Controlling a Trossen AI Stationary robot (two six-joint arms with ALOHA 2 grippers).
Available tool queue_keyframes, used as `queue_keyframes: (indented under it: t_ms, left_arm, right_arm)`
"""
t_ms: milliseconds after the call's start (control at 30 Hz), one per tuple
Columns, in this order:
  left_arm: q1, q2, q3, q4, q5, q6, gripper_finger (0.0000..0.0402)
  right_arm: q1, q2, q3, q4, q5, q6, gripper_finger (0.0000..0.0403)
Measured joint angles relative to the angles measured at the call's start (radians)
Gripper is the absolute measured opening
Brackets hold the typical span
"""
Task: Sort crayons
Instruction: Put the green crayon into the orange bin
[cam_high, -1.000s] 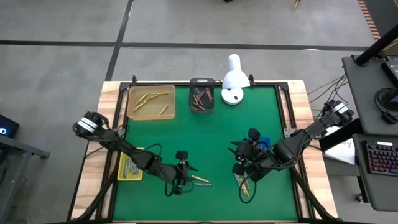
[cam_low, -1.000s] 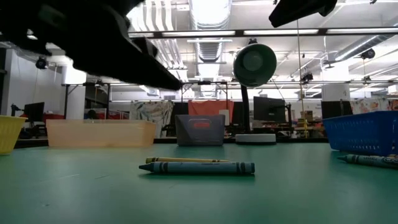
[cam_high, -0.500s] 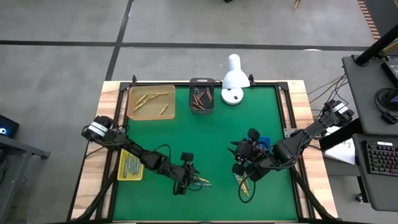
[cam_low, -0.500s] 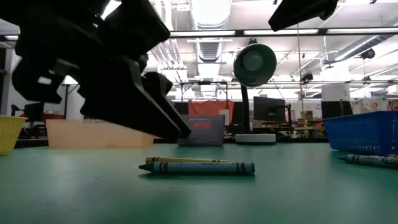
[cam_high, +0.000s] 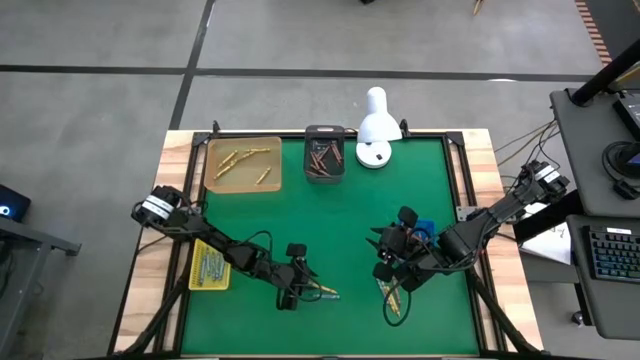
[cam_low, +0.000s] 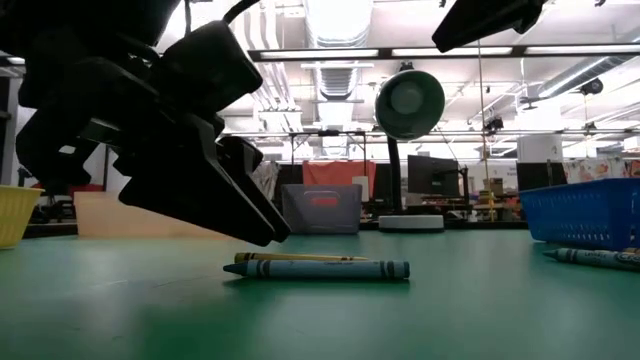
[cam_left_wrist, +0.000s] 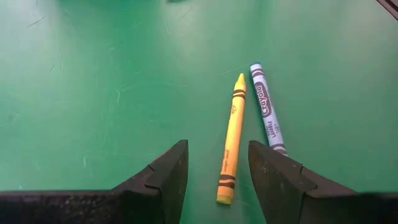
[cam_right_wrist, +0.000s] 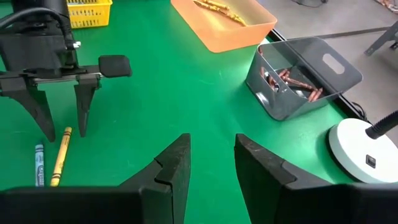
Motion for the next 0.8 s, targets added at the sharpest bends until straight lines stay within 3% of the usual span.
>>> queue_keyframes:
  t_ms: [800]
  left_arm:
    - [0.000,0.000,0.000,0.025,0.000,0.000,0.0151]
  right_arm:
    - [0.000,0.000,0.000,0.000,0.001,-0.011,0.0114]
